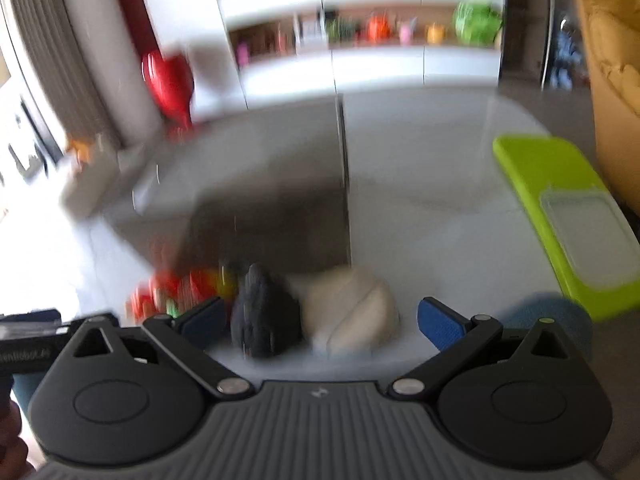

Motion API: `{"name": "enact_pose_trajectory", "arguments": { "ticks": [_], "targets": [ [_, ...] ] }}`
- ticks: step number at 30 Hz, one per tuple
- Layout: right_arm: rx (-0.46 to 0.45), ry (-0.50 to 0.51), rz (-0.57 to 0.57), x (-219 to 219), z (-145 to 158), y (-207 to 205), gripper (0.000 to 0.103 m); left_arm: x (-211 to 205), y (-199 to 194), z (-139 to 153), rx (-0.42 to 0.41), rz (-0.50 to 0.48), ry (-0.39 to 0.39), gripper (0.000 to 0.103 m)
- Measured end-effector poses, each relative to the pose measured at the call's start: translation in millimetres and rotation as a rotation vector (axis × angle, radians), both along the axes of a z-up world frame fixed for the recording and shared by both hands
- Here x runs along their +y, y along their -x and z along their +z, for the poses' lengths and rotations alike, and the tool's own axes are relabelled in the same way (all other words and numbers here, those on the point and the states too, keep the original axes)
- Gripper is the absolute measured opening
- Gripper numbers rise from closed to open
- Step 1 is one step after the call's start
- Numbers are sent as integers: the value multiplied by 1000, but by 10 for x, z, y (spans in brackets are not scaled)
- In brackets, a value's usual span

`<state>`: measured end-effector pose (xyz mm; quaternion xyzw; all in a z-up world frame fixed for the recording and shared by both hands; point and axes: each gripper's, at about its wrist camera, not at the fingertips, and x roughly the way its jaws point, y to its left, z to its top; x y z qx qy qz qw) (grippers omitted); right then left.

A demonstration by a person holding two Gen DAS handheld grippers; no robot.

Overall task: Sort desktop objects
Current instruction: 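Reach the right gripper to the beige round ball and close on it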

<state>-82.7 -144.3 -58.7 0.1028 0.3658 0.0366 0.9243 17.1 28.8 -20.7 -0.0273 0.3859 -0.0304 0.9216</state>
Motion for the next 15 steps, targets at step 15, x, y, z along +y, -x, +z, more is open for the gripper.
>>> {"name": "enact_pose_trajectory", "arguments": {
  "ticks": [15],
  "targets": [
    [308,-230,298,-10,-680,-916,102,353,-760,-952,324,-49,52,103]
  ]
}}
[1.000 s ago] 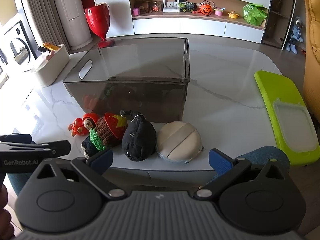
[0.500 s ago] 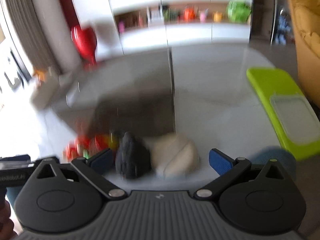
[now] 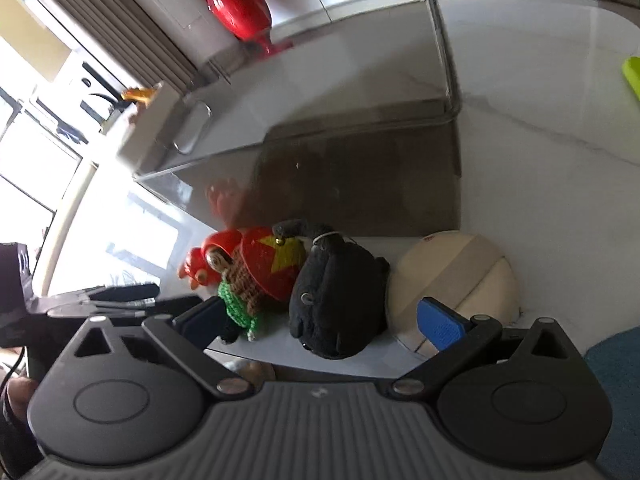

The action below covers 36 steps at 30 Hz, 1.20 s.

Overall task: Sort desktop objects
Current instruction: 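Reach the right gripper to the beige round ball and close on it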

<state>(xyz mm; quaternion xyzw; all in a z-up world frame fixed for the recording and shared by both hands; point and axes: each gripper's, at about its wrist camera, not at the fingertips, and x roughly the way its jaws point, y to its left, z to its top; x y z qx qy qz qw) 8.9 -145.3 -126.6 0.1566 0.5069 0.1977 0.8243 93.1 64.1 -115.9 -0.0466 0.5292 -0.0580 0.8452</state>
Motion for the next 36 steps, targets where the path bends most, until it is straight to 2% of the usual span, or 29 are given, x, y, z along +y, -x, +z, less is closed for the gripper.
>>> {"name": "enact_pose_trajectory", "arguments": {
  "ticks": [2,5,9,12,14,17,19,23,26,28,29,30,33,36],
  "targets": [
    [-3,-11,-18,-9,-35,-6,102,33,-29,-82,2,-15,36,103],
    [30,-4,-48,-76,-105,-56,96,73,-67,-197,30,-46,146,103],
    [39,121,-94,-224,-128,-132,95,156,-117,-267,25,-69,232,103],
    [84,153,-103,-421,-222,-179,95,150,-153,-319,22,-67,260,103],
    [164,99,-154,-611,-338,-189,95,156,-155,-339,32,-53,280,103],
    [288,-76,-266,-844,-559,-157,92,194,-177,-380,43,-36,323,103],
    [306,-164,-304,-899,-665,-129,90,225,-193,-419,59,-19,351,103],
    [317,-169,-329,-870,-821,-153,87,263,-182,-441,72,-4,373,103],
    [304,-208,-370,-898,-897,-186,88,277,-168,-432,67,2,374,103],
    [274,-195,-407,-966,-884,-160,74,282,-171,-424,69,6,376,103],
    [259,-187,-426,-1000,-876,-146,62,281,-174,-420,69,7,374,103],
    [229,-197,-416,-1039,-867,-119,57,279,-172,-416,68,8,370,103],
    [200,-244,-407,-1165,-842,-28,45,267,-176,-426,69,10,366,103],
    [147,-261,-400,-1247,-741,51,41,217,-172,-424,68,5,360,103]
  ]
}}
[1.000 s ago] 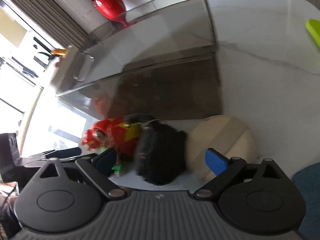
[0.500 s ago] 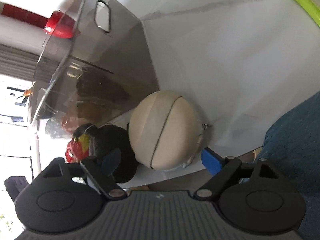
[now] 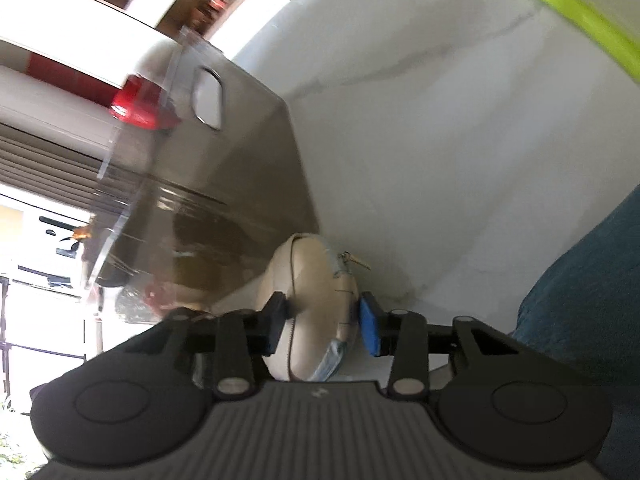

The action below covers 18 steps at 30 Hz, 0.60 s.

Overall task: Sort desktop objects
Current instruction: 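Reach the right gripper to the beige round ball and close on it, then lift the beige ball with the right gripper into the bin and release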

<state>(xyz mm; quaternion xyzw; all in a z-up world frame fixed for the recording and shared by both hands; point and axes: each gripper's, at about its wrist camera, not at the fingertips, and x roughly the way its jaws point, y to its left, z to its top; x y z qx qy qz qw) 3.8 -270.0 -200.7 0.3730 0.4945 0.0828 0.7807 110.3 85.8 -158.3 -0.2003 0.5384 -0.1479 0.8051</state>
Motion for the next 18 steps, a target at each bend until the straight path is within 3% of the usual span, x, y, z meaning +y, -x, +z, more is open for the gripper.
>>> {"name": "enact_pose_trajectory", "arguments": {
  "ticks": [11,18],
  "targets": [
    [-103,-26,-53,-367,494,147,40,-45,50,78,-16,-11,-20,103],
    [-154,-222,-88,-592,849,302,38,1,13,86,-6,-10,-16,103]
  ]
}}
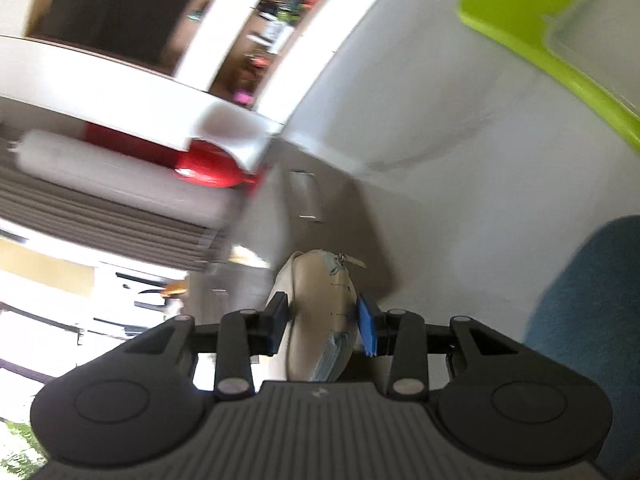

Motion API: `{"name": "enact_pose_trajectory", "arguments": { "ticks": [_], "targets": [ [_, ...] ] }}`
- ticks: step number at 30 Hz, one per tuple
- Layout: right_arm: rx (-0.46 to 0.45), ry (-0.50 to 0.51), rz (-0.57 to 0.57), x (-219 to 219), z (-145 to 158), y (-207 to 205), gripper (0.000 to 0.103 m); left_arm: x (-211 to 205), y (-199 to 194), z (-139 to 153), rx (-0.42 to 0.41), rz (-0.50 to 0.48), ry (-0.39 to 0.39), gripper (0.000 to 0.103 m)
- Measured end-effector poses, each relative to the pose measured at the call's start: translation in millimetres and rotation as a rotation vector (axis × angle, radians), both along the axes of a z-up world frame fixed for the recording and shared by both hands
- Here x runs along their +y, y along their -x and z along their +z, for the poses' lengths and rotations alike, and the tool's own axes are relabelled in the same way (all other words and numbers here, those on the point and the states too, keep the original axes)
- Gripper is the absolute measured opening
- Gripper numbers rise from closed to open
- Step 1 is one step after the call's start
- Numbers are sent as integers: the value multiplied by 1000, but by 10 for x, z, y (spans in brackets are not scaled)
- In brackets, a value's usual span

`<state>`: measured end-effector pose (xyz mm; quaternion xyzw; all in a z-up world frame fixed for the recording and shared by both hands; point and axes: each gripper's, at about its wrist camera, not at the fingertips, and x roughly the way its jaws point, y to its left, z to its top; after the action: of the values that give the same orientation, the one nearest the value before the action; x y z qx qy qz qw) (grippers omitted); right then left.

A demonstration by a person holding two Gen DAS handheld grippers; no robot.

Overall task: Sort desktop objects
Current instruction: 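Lift the beige ball with the right gripper into the bin and release, then grasp the black plush penguin with the right gripper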

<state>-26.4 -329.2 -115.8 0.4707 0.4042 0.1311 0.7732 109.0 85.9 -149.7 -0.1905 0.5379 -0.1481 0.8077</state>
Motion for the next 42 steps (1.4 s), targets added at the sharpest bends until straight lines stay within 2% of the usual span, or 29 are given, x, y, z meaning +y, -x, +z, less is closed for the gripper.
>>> {"name": "enact_pose_trajectory", "arguments": {
  "ticks": [5,8,10,12,15,17,19,21,24,27,31,34,37,40,41,42],
  "targets": [
    [-132,44,74,343,576,-334,37,0,-39,63,-4,-14,-39,103],
    [-154,101,140,750,787,-775,36,-26,-74,122,33,-89,12,103],
    [-137,131,184,1087,799,-1156,36,-77,-83,255,47,-202,81,103],
    [-94,164,246,1475,710,-1571,36,-137,-61,432,34,-274,83,103],
    [20,234,344,1958,462,-2038,33,-291,-27,651,-29,-300,-110,103],
    [79,292,400,2212,299,-2246,29,-323,-55,698,-59,-302,-142,103],
    [127,338,449,2423,144,-2423,1,-320,-100,726,-77,-310,-121,103],
    [170,361,473,2548,1,-2553,1,-294,-163,734,-94,-327,-42,103],
    [198,410,504,2623,-150,-2599,1,-280,-266,697,-120,-321,-32,103],
    [215,438,520,2630,-178,-2594,2,-237,-368,616,-100,-300,-13,103],
    [181,446,520,2531,-36,-2500,2,-185,-411,525,-77,-275,-4,103],
    [96,472,520,2395,206,-2224,2,-197,-397,510,-72,-267,-14,103],
    [-41,490,542,2198,482,-1863,6,-231,-364,520,-68,-266,-45,103],
    [-141,484,532,2023,667,-1586,19,-236,-326,516,-71,-267,-71,103],
    [-158,496,531,1914,672,-1484,36,-207,-315,507,-76,-265,-74,103],
    [-173,509,530,1803,675,-1381,68,-178,-304,497,-80,-263,-78,103]
  ]
}}
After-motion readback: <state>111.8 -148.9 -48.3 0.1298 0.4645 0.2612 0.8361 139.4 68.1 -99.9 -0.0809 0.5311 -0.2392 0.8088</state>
